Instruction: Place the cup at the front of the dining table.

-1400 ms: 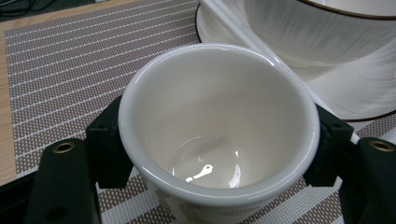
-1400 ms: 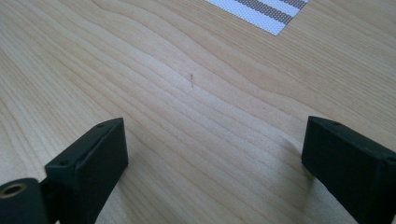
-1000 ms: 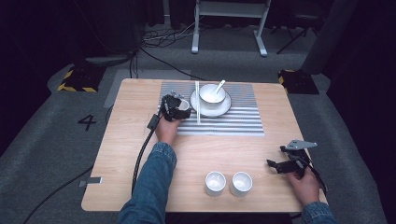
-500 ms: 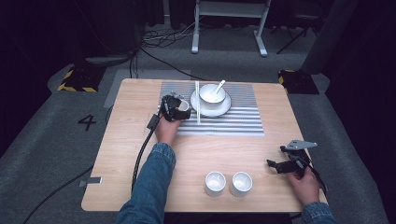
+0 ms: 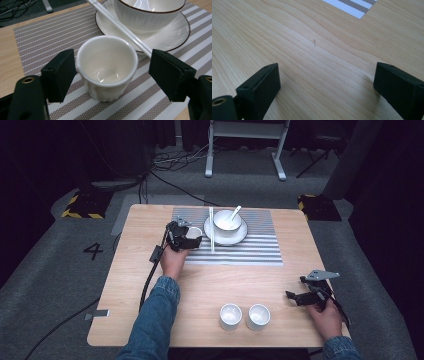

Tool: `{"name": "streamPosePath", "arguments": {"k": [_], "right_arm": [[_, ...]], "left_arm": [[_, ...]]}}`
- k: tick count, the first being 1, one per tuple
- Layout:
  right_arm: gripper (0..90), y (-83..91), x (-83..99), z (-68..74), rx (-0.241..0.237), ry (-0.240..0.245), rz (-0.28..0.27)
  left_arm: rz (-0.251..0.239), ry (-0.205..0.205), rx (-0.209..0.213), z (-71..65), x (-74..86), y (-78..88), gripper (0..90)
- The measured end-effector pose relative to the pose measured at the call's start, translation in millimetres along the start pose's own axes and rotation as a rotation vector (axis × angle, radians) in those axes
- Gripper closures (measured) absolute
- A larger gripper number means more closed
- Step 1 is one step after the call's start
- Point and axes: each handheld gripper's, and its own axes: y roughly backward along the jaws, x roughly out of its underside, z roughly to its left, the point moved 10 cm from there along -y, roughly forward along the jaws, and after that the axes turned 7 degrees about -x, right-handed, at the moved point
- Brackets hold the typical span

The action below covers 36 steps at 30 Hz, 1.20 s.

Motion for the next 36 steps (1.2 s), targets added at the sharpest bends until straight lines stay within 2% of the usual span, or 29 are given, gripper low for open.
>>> {"name": "streamPosePath", "arguments": {"k": [12,17,18,21,28,33,36], "right_arm": [[7.3,0.0,0.0,0.0,0.0,0.0,0.0],[7.3,0.0,0.0,0.0,0.0,0.0,0.0],[7.3,0.0,0.0,0.0,0.0,0.0,0.0],[7.3,0.0,0.0,0.0,0.0,-0.001,0.0],[7.1,-0.6,-0.5,-0.1,0.002,-0.005,0.0],[7.1,-0.5,-0.4,-0.2,0.003,-0.005,0.001],[7.1,-0.6,-0.5,-0.2,0.004,-0.006,0.0]], "left_arm": [[-0.02,-0.013,0.012,-4.0,0.2,39.2,23.3],[-0.016,-0.007,0.022,-5.9,10.5,59.7,23.3],[-0.016,-0.007,0.022,-5.9,10.5,59.7,23.3],[-0.009,-0.009,0.03,-8.3,19.2,75.1,23.3],[-0.015,-0.013,0.043,-12.8,28.6,96.3,23.3],[0.002,-0.051,0.051,-18.7,38.8,112.5,23.3],[0.002,-0.056,0.062,-21.4,43.6,122.0,23.2]]}}
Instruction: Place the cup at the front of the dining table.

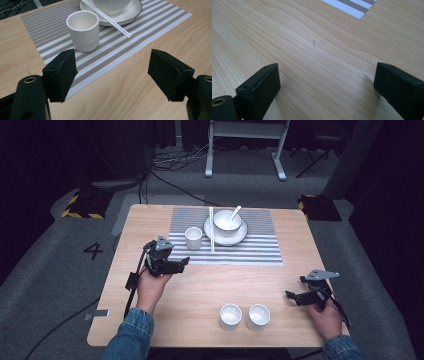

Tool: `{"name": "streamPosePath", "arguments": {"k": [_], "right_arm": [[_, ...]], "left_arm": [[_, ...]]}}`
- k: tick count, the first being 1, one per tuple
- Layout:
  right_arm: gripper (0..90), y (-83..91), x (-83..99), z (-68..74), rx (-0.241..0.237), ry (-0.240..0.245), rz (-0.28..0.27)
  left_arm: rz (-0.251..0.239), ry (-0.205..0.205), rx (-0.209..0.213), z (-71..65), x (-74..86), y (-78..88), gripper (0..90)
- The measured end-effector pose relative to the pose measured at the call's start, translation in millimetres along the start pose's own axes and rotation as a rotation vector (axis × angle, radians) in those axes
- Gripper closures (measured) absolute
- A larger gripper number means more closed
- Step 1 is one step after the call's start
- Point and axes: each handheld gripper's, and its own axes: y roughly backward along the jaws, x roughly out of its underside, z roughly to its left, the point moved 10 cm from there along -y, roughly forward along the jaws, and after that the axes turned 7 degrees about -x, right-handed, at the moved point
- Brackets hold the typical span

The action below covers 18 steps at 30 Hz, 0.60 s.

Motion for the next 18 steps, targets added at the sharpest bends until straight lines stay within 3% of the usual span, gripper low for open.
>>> {"name": "streamPosePath", "arguments": {"k": [4,18], "right_arm": [[7.1,0.0,0.1,0.0,-0.001,0.001,0.001],[7.1,0.0,0.1,0.1,-0.002,0.001,0.0]], "left_arm": [[0.011,-0.017,-0.004,-2.4,7.7,9.9,23.1],[0.04,-0.018,0.011,-7.0,42.5,41.3,22.9]]}}
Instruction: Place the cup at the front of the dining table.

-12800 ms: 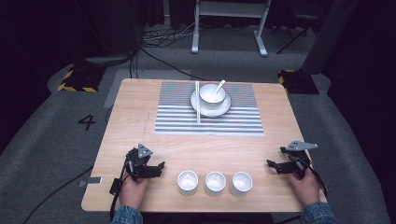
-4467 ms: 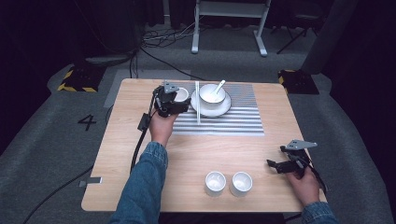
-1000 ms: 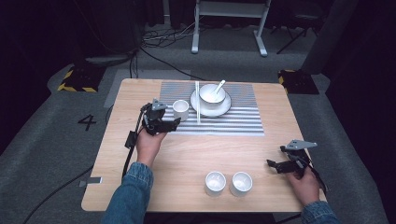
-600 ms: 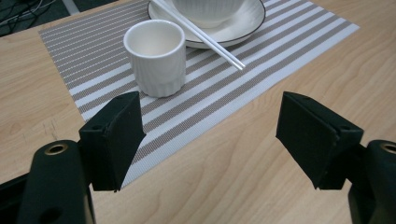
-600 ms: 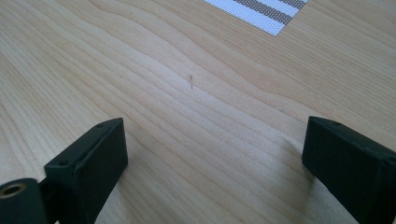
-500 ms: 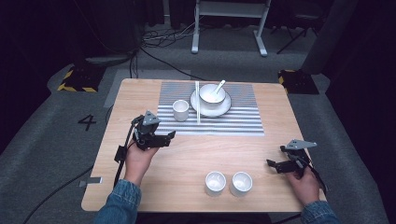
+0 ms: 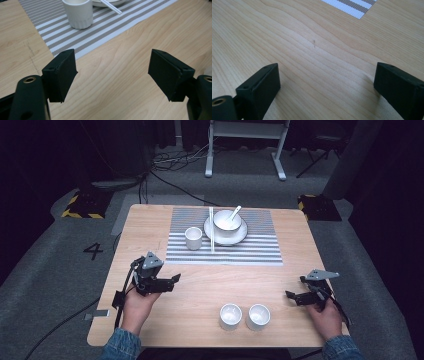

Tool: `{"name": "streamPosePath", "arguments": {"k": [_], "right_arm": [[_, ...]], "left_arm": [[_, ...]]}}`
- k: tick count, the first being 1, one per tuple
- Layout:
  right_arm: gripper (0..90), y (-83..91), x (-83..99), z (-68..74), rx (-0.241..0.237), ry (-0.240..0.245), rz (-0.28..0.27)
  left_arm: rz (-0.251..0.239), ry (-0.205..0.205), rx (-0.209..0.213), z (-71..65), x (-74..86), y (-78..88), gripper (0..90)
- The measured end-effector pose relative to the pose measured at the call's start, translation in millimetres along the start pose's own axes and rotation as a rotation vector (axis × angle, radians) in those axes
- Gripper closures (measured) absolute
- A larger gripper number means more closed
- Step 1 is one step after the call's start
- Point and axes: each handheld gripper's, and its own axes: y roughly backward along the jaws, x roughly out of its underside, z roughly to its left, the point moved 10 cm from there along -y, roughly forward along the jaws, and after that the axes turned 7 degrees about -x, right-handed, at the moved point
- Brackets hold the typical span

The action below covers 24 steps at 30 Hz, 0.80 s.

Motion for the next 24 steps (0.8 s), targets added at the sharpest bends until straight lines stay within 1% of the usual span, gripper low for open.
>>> {"name": "streamPosePath", "arguments": {"k": [2,4,6,8,10,11,12,13,14,15,17,18,21,23,24], "right_arm": [[7.1,0.0,-0.1,0.0,0.001,-0.001,-0.001],[7.1,0.0,0.0,0.0,0.0,0.0,0.0],[7.0,-0.1,-0.1,0.0,0.001,-0.002,-0.001],[7.1,0.0,0.0,0.0,0.0,0.0,0.0],[7.1,0.0,0.0,0.0,0.0,0.0,0.0],[7.1,0.0,0.0,0.0,0.0,-0.001,0.0],[7.1,0.0,-0.1,-0.1,0.002,-0.001,0.0],[7.1,0.0,-0.1,-0.1,0.002,-0.001,0.0],[7.1,0.0,0.0,0.0,0.0,0.0,0.0],[7.1,0.0,0.0,0.0,0.0,0.0,0.0],[7.1,-0.1,-0.1,0.0,0.001,-0.001,-0.001],[7.1,0.1,0.0,-0.1,0.001,0.001,0.0],[7.1,0.0,-0.1,-0.1,0.002,-0.001,0.0],[7.1,0.0,-0.1,-0.1,0.002,-0.002,0.0],[7.1,0.1,0.0,-0.1,0.001,0.0,0.001]], "left_arm": [[0.0,-0.003,0.004,0.8,8.0,6.9,22.9],[0.002,-0.005,-0.002,1.7,10.9,8.8,22.9],[0.01,-0.016,-0.003,3.9,17.4,11.8,22.9],[0.023,-0.013,0.003,5.0,25.0,14.4,22.9],[0.025,-0.007,0.011,6.0,33.4,17.8,22.9],[0.026,-0.012,0.018,6.7,42.7,21.0,23.1],[0.026,-0.012,0.018,6.7,42.7,21.0,23.2],[0.024,-0.001,0.018,8.3,51.2,24.1,23.2],[0.02,0.005,0.022,9.0,55.0,25.5,23.2],[0.02,0.005,0.022,9.0,55.0,25.5,23.2],[0.02,0.01,0.017,11.5,62.3,27.9,23.2],[0.021,0.009,0.013,13.7,69.5,29.7,23.2],[0.025,0.013,0.013,13.6,76.8,30.4,23.1],[0.041,-0.002,0.007,14.0,85.3,29.9,23.1],[0.053,-0.001,0.007,13.4,89.7,29.3,23.1]]}}
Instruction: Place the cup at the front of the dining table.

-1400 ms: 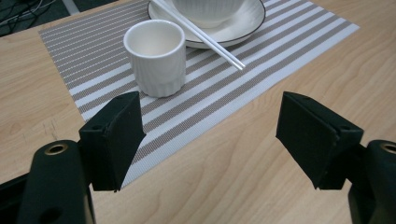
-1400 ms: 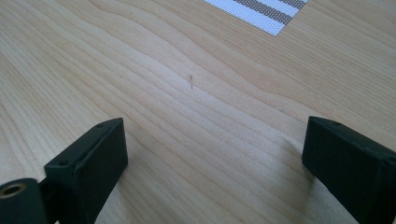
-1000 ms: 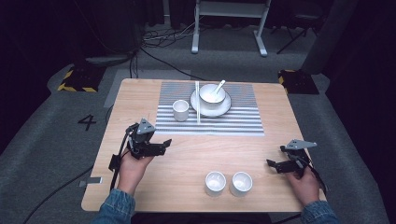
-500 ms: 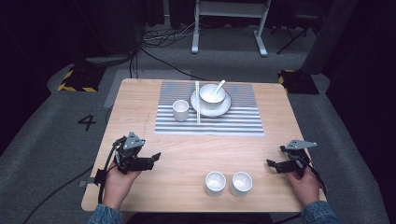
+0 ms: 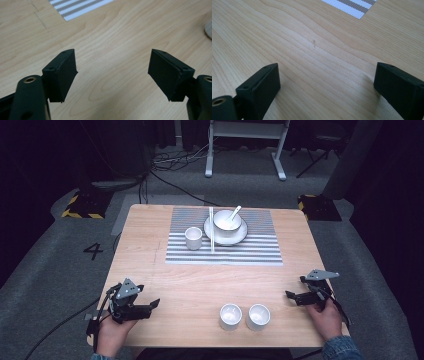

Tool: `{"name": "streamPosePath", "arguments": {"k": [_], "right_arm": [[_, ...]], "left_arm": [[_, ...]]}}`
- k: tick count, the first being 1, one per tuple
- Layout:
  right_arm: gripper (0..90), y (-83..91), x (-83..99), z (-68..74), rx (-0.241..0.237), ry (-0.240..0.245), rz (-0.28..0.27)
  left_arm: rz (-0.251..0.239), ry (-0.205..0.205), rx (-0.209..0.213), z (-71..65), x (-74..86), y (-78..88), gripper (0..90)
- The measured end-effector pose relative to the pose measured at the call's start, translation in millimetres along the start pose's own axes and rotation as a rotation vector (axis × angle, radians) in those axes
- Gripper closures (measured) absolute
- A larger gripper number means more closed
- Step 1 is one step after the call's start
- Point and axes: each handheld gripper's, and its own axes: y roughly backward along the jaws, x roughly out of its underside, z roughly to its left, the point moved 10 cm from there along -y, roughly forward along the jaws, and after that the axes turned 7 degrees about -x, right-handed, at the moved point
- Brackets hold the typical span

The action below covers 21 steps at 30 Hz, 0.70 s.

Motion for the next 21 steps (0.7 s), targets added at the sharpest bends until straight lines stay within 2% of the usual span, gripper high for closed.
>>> {"name": "streamPosePath", "arguments": {"k": [3,8,15,16,19,21], "right_arm": [[7.1,-0.1,0.0,0.1,-0.001,0.0,0.0],[7.1,-0.1,-0.1,0.1,0.0,-0.001,-0.001],[7.1,0.0,-0.1,0.0,0.0,0.0,-0.001],[7.1,-0.1,-0.1,0.0,0.001,-0.001,-0.001],[7.1,-0.1,-0.1,0.1,-0.001,0.0,-0.001],[7.1,-0.1,-0.1,0.1,-0.001,0.0,-0.001]], "left_arm": [[0.035,0.004,-0.008,1.3,15.1,-4.4,22.8],[0.072,0.023,-0.013,0.7,29.4,-9.6,22.6],[0.132,0.004,-0.016,-5.0,49.1,-15.6,22.1],[0.133,-0.008,-0.029,-4.3,50.4,-16.2,21.6],[0.128,-0.002,-0.034,-4.6,50.5,-16.7,20.0],[0.093,-0.001,-0.038,-3.4,50.2,-19.9,15.6]]}}
